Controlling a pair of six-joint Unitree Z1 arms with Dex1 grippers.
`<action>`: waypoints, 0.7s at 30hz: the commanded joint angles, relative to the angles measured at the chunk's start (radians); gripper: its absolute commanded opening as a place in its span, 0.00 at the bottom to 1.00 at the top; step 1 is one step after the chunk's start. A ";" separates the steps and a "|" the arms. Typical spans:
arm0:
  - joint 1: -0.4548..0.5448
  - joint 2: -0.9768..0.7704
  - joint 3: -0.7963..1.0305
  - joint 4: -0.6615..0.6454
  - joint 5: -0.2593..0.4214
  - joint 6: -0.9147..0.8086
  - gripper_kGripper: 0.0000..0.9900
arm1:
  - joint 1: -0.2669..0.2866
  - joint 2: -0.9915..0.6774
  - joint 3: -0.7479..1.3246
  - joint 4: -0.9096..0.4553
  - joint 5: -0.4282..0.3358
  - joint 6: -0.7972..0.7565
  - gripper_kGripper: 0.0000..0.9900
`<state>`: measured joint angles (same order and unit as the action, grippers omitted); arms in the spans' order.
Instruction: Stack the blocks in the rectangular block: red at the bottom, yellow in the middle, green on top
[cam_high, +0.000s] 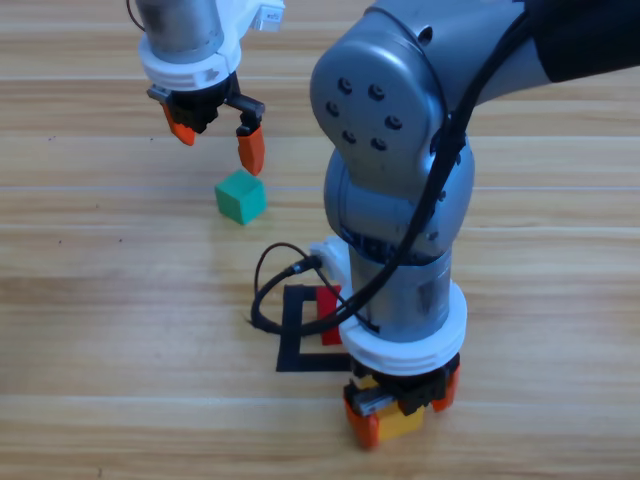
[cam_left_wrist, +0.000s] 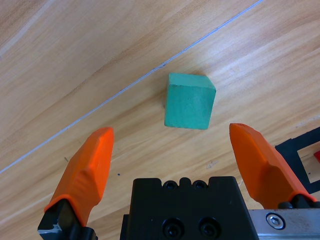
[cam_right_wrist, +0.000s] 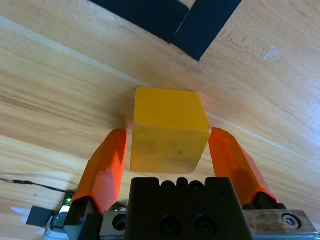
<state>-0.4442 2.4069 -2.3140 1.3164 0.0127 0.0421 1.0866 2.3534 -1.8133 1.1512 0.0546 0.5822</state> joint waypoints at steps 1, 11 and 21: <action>-0.018 0.057 0.025 0.004 -0.002 -0.021 1.00 | -0.017 -0.006 0.025 -0.022 -0.071 0.011 0.81; -0.019 0.081 0.030 0.001 0.006 -0.042 1.00 | -0.013 -0.008 0.022 -0.038 -0.048 0.004 0.71; -0.025 0.084 0.031 0.000 0.003 -0.045 1.00 | -0.004 -0.092 0.062 -0.042 -0.065 0.001 0.17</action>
<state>-0.4443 2.4366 -2.2973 1.3164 0.0130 0.0056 1.0865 2.3430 -1.7993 1.1403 -0.0038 0.5832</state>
